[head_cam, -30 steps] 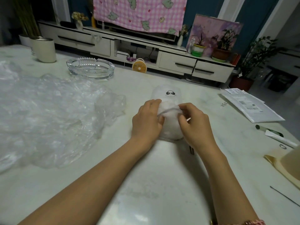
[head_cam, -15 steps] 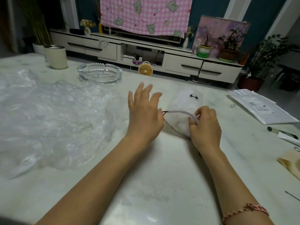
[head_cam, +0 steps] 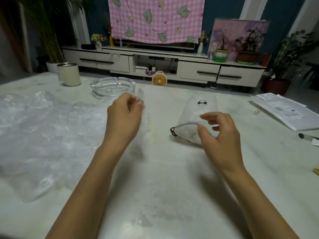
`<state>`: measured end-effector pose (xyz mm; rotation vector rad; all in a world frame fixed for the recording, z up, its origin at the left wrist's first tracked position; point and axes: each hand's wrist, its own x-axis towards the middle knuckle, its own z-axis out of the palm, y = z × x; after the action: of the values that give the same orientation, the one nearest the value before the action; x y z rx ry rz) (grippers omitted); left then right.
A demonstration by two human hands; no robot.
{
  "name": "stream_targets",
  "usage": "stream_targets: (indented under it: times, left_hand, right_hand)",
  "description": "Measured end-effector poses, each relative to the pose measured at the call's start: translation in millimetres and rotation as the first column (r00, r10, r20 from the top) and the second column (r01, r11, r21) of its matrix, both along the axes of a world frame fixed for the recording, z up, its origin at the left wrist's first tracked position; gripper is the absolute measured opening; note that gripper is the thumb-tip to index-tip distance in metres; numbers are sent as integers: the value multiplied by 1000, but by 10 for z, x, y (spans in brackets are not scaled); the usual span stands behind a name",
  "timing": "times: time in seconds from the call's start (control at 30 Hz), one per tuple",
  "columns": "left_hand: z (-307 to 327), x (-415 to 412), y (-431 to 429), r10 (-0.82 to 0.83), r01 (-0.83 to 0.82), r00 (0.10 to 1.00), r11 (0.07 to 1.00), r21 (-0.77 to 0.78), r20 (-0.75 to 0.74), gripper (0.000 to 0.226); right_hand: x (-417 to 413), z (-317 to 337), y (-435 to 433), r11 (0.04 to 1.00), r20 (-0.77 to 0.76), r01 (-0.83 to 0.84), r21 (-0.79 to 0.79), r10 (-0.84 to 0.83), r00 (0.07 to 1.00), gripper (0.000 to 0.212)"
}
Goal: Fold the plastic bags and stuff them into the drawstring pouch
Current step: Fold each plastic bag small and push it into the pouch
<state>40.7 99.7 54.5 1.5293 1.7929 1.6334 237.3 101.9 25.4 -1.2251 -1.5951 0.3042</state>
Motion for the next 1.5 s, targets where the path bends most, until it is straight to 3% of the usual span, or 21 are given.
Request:
stream_targets:
  times: [0.07, 0.13, 0.2, 0.27, 0.37, 0.43, 0.5, 0.6, 0.67, 0.77, 0.83, 0.93, 1.0, 1.07, 1.1, 1.17, 1.2, 1.23, 1.3, 1.37, 1.5]
  left_hand:
    - [157, 4, -217, -242, 248, 924, 969, 18, 296, 11]
    - [311, -23, -448, -441, 482, 750, 875, 49, 493, 7]
    - [405, -82, -598, -532, 599, 600, 794, 106, 598, 13]
    - [440, -129, -679, -544, 639, 530, 761, 115, 651, 20]
    - [486, -179, -805, -553, 683, 521, 727, 71, 650, 31]
    - [510, -170, -878, -524, 693, 525, 721, 20, 671, 29]
    - [553, -178, -942, -505, 650, 618, 759, -32, 603, 17]
    - [582, -262, -971, -521, 588, 760, 806, -69, 390, 17]
    - [586, -324, -1004, -537, 569, 804, 820, -66, 255, 19]
    - [514, -271, -1118, -552, 549, 832, 833, -70, -48, 10]
    - [343, -204, -1194, -561, 550, 783, 826, -123, -267, 23]
    - [-34, -108, -1212, -614, 541, 637, 787, -296, -467, 38]
    - [-183, -9, -1201, -632, 457, 548, 775, -437, -548, 35]
    - [-199, 103, -1227, -562, 351, 571, 826, -441, -599, 35]
    - [-159, 180, -1253, -500, 326, 636, 864, -384, -587, 36]
    - [-126, 351, -1255, -394, 319, 781, 919, -232, -485, 34]
    - [-140, 457, -1240, -392, 334, 797, 920, -206, -459, 35]
    - [-190, 569, -1222, -434, 365, 766, 901, -235, -475, 37]
    - [-401, 725, -1150, -514, 377, 612, 858, -349, -601, 44]
    - [-590, 716, -1097, -542, 275, 479, 840, -468, -691, 48]
    - [-745, 577, -1074, -572, 169, 476, 805, -569, -668, 54]
  right_hand:
    - [-28, 70, -12, 987, -231, -136, -91, 112, 966, 25]
    - [-28, 100, -32, 924, -424, -318, -211, 206, 882, 47]
    - [-20, 105, -59, 769, -609, -553, -320, 280, 742, 78]
    - [-33, 53, -75, 563, -765, -751, -345, 295, 572, 93]
    - [-132, 49, -150, 364, -846, -881, -303, 323, 425, 93]
    - [-205, 104, -188, 361, -838, -878, -314, 329, 435, 75]
    - [-210, 249, -265, 448, -812, -834, -323, 322, 487, 41]
    - [-48, 423, -374, 697, -677, -659, -282, 342, 651, 18]
    - [136, 494, -494, 843, -549, -507, -179, 342, 763, 16]
    - [478, 539, -835, 936, -299, -351, -37, 325, 897, 15]
    - [679, 397, -1061, 966, 33, -258, 30, 257, 966, 22]
    - [865, 5, -1264, 975, 472, -220, -25, 205, 857, 20]
    - [959, -157, -1282, 974, 632, -193, -120, 225, 741, 31]
    - [976, -104, -1352, 968, 642, -89, -233, 222, 734, 37]
    - [960, -47, -1377, 965, 583, -60, -255, 203, 787, 41]
    - [810, 67, -1380, 984, 396, -68, -164, 128, 909, 45]
    - [700, 88, -1342, 991, 335, -63, -120, 100, 937, 41]
    - [565, 80, -1283, 988, 324, -71, -134, 111, 939, 40]
    - [295, -39, -1172, 961, 408, -123, -248, 219, 886, 40]
    - [161, -201, -1118, 916, 517, -115, -384, 317, 795, 46]
    - [249, -371, -1121, 884, 661, -6, -468, 355, 661, 60]
